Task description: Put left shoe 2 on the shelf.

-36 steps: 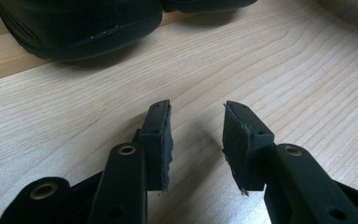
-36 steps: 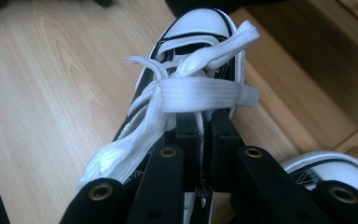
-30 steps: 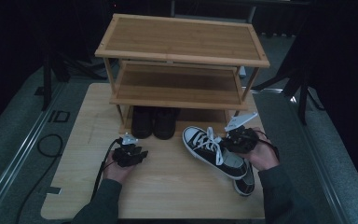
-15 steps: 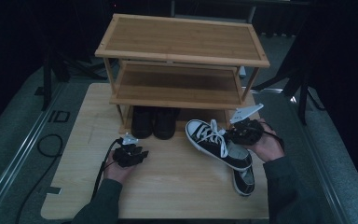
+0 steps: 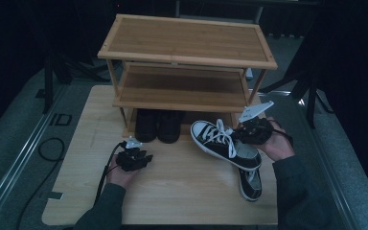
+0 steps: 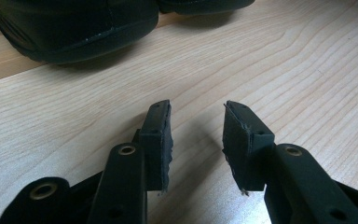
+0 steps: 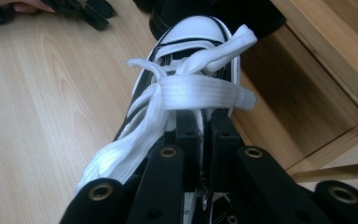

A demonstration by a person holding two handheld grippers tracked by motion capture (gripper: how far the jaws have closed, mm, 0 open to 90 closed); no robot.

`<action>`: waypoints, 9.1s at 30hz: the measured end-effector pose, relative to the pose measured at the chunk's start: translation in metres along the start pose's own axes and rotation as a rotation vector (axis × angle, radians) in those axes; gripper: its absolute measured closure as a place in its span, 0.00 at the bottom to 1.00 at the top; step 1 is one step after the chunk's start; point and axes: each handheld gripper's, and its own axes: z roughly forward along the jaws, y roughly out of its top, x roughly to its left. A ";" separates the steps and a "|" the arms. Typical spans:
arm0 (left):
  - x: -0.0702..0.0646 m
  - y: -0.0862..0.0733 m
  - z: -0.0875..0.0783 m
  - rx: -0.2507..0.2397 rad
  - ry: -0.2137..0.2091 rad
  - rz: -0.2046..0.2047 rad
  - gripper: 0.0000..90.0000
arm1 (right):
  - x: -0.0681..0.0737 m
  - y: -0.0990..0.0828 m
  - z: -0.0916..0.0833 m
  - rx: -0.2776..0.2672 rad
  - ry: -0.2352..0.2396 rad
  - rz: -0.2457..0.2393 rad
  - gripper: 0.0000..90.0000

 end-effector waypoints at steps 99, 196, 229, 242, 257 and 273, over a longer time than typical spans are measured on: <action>0.000 0.001 0.002 -0.005 -0.017 0.001 0.68 | -0.024 0.091 -0.008 -0.306 -0.110 0.122 0.95; -0.089 0.100 0.103 -0.066 0.166 0.062 1.00 | -0.040 0.061 -0.042 -0.179 -0.278 0.238 0.98; -0.091 0.113 0.129 -0.040 0.235 0.075 0.98 | 0.021 -0.015 -0.032 -0.097 -0.194 0.185 1.00; -0.092 0.113 0.134 -0.052 0.234 0.092 0.99 | 0.029 -0.007 -0.033 -0.123 -0.183 0.155 1.00; -0.091 0.113 0.133 -0.052 0.251 0.110 1.00 | 0.039 0.014 -0.026 -0.152 -0.133 0.106 1.00; -0.092 0.113 0.134 -0.050 0.249 0.107 1.00 | 0.036 0.026 -0.013 -0.153 -0.111 0.092 1.00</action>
